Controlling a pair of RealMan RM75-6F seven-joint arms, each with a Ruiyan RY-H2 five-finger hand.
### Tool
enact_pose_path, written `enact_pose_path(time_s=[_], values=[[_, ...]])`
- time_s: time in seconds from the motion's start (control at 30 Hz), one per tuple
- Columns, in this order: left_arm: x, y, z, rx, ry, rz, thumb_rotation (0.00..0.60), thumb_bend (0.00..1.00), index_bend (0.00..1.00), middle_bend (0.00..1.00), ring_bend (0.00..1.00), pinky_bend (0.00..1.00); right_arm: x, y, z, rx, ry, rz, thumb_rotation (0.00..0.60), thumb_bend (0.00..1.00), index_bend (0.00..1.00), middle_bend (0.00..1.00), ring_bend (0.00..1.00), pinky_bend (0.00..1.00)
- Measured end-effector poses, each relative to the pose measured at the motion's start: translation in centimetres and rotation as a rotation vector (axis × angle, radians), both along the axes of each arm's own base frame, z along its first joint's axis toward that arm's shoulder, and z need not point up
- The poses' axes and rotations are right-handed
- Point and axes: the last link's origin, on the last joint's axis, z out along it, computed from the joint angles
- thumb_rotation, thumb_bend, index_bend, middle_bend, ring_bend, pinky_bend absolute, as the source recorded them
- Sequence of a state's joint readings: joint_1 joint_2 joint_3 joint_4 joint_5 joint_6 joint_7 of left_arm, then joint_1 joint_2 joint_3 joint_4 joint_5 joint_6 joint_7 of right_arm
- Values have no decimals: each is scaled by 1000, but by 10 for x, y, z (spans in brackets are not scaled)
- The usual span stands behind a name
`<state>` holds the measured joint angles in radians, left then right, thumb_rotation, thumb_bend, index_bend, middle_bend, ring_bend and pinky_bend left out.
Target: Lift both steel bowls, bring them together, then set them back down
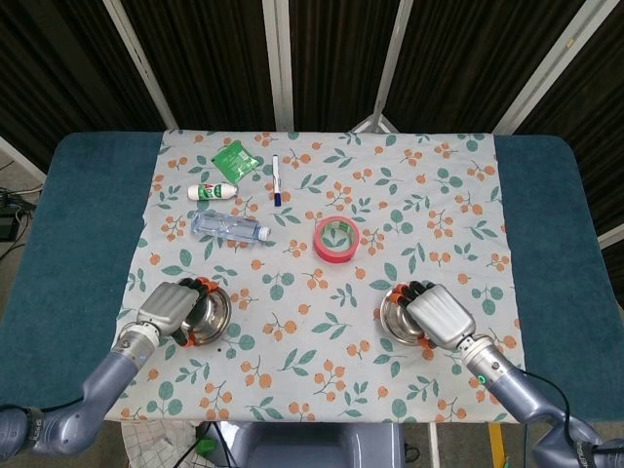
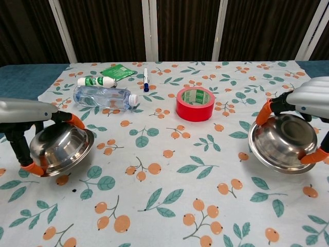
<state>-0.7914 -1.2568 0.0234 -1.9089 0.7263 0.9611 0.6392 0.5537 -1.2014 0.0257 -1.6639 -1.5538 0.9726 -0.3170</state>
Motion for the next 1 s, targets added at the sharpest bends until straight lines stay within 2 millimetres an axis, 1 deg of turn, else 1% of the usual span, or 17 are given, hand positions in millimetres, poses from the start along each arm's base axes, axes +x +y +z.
enact_pose_path(time_s=[0.13, 0.27, 0.33, 0.43, 0.53, 0.63, 0.8, 1.0], values=[[1, -1, -1, -7, 18, 0, 600, 45, 199, 140, 122, 367, -2, 1, -7, 14, -26, -27, 600, 331, 760, 445, 552, 460], [1, -2, -1, -9, 39, 0, 600, 39, 181, 109, 94, 365, -5, 2, -14, 22, -28, -44, 600, 332, 679, 411, 489, 395], [1, -2, -1, -7, 49, 0, 600, 37, 173, 96, 82, 363, -6, 2, -17, 21, -26, -55, 600, 322, 629, 374, 445, 361], [2, -2, -1, 0, 59, -2, 600, 18, 163, 68, 47, 342, -7, 1, -21, 18, -27, -79, 600, 269, 496, 276, 317, 286], [2, -1, 0, 8, 65, -4, 600, 3, 152, 41, 19, 321, -8, 1, -23, 13, -16, -98, 600, 223, 400, 219, 245, 232], [3, -2, 1, 7, 71, -7, 600, 1, 135, 13, 0, 295, -8, 1, -24, 3, 9, -103, 600, 163, 329, 167, 189, 187], [3, -2, 3, 8, 92, -20, 600, 0, 111, 0, 0, 274, -8, 2, -22, -3, 41, -151, 600, 114, 255, 121, 161, 135], [3, -3, 4, 8, 103, -26, 600, 0, 73, 0, 0, 268, -6, 4, -20, -5, 74, -196, 600, 98, 186, 72, 135, 79]])
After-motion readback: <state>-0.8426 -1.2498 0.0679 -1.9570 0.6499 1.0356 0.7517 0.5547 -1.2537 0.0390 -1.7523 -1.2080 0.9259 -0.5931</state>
